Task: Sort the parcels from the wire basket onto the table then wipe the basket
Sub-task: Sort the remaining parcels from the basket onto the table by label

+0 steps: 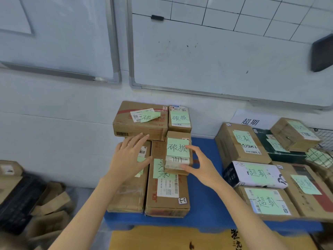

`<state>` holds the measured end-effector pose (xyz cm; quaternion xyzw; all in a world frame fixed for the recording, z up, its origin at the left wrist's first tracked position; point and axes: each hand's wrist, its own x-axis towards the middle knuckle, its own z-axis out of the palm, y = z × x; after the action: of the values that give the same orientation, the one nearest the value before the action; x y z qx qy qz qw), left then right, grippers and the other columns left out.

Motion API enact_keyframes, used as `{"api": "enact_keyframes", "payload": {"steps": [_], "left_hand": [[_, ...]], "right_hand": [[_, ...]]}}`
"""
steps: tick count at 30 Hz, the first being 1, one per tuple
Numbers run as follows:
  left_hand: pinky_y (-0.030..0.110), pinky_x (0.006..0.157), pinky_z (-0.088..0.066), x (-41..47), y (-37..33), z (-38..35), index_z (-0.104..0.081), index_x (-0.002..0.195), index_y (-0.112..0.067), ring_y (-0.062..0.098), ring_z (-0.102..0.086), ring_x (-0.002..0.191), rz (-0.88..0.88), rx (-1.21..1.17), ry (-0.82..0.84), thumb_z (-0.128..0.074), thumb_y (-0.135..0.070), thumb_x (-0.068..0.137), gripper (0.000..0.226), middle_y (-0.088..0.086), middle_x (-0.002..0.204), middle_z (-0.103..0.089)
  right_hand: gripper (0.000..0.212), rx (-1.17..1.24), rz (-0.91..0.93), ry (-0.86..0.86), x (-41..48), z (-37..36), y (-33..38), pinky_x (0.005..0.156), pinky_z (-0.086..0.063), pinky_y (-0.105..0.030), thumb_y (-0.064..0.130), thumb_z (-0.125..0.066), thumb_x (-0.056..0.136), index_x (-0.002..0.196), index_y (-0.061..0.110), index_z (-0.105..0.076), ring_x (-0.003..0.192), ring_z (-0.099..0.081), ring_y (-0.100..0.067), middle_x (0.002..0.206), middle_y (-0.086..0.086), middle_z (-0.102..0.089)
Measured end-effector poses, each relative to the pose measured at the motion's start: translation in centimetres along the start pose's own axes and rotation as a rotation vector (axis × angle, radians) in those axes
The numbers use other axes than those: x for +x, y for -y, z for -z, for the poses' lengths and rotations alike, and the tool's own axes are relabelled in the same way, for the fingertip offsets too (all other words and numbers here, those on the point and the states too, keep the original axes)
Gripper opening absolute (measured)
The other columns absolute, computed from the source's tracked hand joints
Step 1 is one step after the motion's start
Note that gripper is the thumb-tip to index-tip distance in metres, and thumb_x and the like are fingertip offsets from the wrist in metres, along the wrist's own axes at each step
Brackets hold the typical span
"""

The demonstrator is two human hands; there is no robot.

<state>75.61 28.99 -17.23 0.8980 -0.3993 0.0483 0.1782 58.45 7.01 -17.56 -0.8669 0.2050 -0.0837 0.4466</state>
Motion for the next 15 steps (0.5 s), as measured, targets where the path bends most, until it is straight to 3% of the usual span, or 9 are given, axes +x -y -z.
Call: {"api": "enact_keyframes", "payload": {"steps": [4, 10, 15], "left_hand": [[0.044, 0.112, -0.03, 0.0, 0.1, -0.2, -0.037, 0.151, -0.032, 0.024, -0.036, 0.141, 0.005, -0.009, 0.001, -0.027, -0.072, 0.079, 0.083, -0.007, 0.155, -0.039], [0.045, 0.111, -0.031, -0.1, 0.2, -0.4, -0.038, 0.15, -0.032, 0.024, -0.037, 0.14, 0.007, -0.015, -0.001, -0.029, -0.071, 0.079, 0.081, -0.007, 0.154, -0.039], [0.045, 0.111, -0.03, -0.1, -0.2, -0.4, -0.038, 0.15, -0.032, 0.024, -0.036, 0.14, 0.009, -0.022, -0.009, -0.029, -0.071, 0.079, 0.081, -0.006, 0.154, -0.04]], "right_hand": [[0.062, -0.028, 0.011, 0.101, -0.7, 0.9, -0.1, 0.088, -0.048, -0.019, 0.032, -0.074, 0.087, 0.135, 0.046, -0.037, 0.116, -0.053, -0.004, 0.131, 0.033, -0.044], [0.061, -0.031, 0.012, 0.18, -0.8, 1.9, -0.3, 0.093, -0.051, -0.024, 0.025, -0.072, 0.088, 0.131, 0.05, -0.037, 0.118, -0.052, -0.001, 0.131, 0.034, -0.044], [0.053, -0.05, 0.051, 0.166, 0.1, 2.8, -0.2, 0.094, -0.053, -0.027, 0.008, -0.064, 0.094, 0.129, 0.043, -0.047, 0.121, -0.05, -0.006, 0.137, 0.019, -0.046]]}}
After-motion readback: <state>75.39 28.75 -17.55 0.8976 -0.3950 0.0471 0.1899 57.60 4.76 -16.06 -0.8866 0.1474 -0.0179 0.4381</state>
